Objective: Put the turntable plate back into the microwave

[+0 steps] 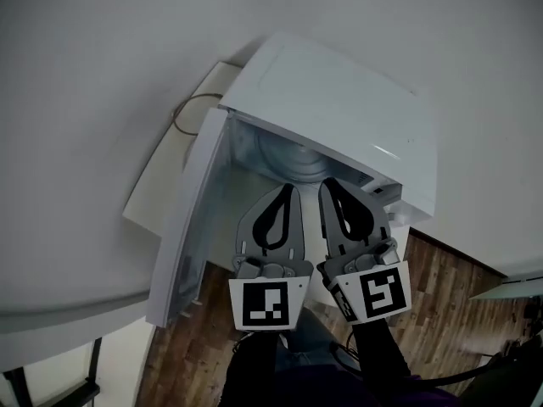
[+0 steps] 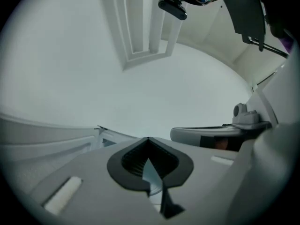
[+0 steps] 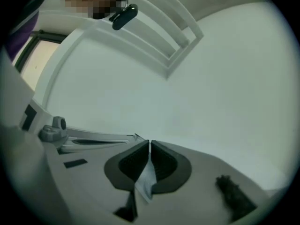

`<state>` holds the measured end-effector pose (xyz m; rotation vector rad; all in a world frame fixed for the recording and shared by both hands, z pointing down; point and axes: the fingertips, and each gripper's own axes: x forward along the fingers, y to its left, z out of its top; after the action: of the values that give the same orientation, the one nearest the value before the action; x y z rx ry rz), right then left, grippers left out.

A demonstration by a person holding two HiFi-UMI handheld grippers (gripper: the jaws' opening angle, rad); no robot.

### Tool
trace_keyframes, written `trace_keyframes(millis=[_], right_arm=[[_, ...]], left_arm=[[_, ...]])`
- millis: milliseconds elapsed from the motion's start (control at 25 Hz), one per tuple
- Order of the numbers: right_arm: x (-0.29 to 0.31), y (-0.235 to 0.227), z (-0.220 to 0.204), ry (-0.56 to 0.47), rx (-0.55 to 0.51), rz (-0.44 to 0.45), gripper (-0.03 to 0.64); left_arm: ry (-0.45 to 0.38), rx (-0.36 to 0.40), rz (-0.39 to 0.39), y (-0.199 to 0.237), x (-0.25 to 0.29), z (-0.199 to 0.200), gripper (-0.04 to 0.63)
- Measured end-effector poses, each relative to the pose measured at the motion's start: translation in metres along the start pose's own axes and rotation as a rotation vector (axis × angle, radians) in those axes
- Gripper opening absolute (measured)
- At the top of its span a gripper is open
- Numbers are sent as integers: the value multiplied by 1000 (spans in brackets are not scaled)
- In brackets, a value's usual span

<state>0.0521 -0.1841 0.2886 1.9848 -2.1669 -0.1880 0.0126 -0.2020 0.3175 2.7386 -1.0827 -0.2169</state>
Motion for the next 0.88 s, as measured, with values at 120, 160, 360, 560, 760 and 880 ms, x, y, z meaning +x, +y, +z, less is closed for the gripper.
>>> trace_keyframes(millis=[120,160,360,560,760,880], right_arm=[[-13,0,13,-52,-24,-34,12],[-17,0,17,-72,-24,-33,11],[-30,6,38,-142,-46,-7,9],[-33,8,54,-181,-81,-2,9],[-35,12,59,-195,-102,0,9],[-37,13,60,-195,-107,-5,9]], left_arm=[[-35,74,21,-5,-11,16,5],[-37,88,23,-8,-13,20,5],[-79,149,11,-23,-18,45,5],[-112,199,22,-27,-24,59,5],[-130,209,33,-26,-28,65,5],[-134,200,40,-26,-30,65,5]])
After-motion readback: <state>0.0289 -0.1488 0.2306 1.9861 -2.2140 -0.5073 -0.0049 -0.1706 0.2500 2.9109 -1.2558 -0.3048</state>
